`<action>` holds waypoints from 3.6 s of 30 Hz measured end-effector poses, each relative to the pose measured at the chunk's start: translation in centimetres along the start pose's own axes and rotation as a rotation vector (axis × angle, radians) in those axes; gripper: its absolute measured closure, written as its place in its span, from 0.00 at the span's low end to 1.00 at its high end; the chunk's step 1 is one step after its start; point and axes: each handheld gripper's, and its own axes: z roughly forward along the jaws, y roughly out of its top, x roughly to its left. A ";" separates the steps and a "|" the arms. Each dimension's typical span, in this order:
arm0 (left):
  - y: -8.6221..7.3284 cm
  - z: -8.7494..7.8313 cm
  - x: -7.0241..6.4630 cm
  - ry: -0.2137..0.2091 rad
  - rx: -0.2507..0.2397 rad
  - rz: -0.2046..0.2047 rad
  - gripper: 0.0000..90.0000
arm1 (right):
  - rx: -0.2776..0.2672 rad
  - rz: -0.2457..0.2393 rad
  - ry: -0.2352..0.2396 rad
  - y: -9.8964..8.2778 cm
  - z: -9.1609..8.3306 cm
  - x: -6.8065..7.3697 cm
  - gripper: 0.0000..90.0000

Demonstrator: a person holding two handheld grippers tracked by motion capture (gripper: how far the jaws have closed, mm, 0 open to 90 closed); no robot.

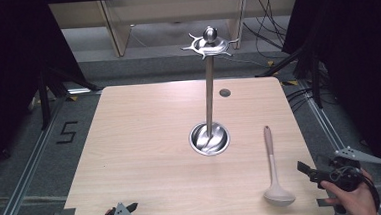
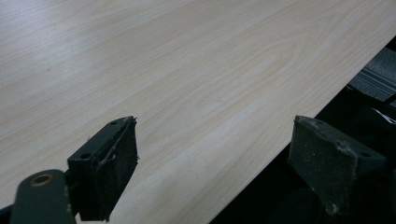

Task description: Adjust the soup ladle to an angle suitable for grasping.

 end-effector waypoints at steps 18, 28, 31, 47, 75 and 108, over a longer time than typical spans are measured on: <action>0.0 0.0 0.2 0.010 0.022 0.021 0.17 | 0.068 -0.170 -0.034 4.8 2.6 3.4 0.29; 0.0 0.0 0.2 0.006 0.015 0.002 0.17 | 0.140 -0.249 -0.063 5.7 5.2 3.3 0.37; 0.0 0.1 0.2 -0.003 0.000 -0.009 0.17 | 0.200 -0.220 -0.049 5.8 6.0 3.5 0.41; -0.1 0.0 0.4 0.003 -0.012 -0.041 0.17 | 0.410 -0.254 -0.039 5.3 10.3 3.6 0.58; -0.1 -0.2 0.5 0.005 0.006 -0.023 0.17 | 0.648 -0.158 -0.112 6.0 13.3 3.6 0.60; -0.1 0.0 0.4 -0.001 -0.014 -0.045 0.17 | 0.699 -0.088 -0.064 6.8 15.2 2.5 0.80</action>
